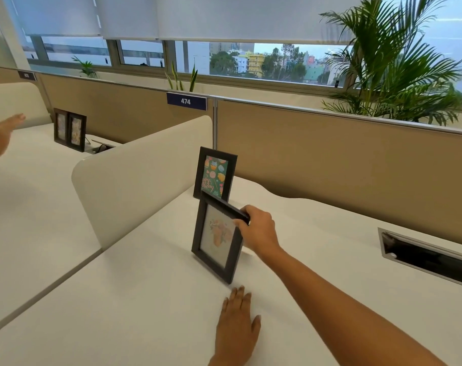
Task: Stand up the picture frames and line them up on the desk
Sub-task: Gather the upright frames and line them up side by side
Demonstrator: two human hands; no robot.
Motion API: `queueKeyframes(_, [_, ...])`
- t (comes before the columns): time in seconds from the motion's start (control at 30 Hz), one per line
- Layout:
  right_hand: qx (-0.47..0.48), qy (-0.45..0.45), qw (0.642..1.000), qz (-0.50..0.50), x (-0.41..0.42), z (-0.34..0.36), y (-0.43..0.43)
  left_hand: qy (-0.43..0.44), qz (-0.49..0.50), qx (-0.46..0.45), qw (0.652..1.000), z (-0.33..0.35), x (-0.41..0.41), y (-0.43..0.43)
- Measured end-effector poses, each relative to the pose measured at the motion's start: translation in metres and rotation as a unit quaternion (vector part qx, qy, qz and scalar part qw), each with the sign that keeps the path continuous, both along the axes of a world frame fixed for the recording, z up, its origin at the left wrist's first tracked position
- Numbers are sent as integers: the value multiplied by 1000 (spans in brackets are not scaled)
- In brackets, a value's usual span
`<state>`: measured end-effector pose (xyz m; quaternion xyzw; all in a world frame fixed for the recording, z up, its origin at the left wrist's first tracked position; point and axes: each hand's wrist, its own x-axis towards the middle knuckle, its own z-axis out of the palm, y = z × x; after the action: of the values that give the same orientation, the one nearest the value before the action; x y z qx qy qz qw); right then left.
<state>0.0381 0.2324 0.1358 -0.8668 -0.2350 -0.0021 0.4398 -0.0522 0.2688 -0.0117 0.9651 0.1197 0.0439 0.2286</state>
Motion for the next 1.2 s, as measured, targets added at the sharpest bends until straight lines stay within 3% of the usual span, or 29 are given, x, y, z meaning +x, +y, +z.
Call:
queueKeyframes(0.03, [0,0,1000,-8,7,1,-6,39,33,-31,998,-12,-6,-16])
queueKeyframes(0.07, [-3,0,1000,-17,15,2,-12,67,62,17,996,-15,-18,-10])
queueKeyframes(0.13, [-8,6,1000,-29,27,2,-23,20,47,2,999,-8,-19,-22])
queueKeyframes(0.33, [-20,12,999,-28,46,-2,-54,-15,183,14,983,-10,-18,11])
queueKeyframes(0.53, [-16,32,999,-24,49,-12,-68,15,169,43,985,-11,-5,34])
queueKeyframes(0.77, [87,101,991,-31,40,-29,-78,27,154,72,985,-10,4,53])
queueKeyframes(1.03, [67,175,981,-56,4,-94,-77,29,165,70,983,-10,26,72])
queueKeyframes(1.2, [102,198,970,-98,-6,-111,-66,28,163,66,984,-11,44,87])
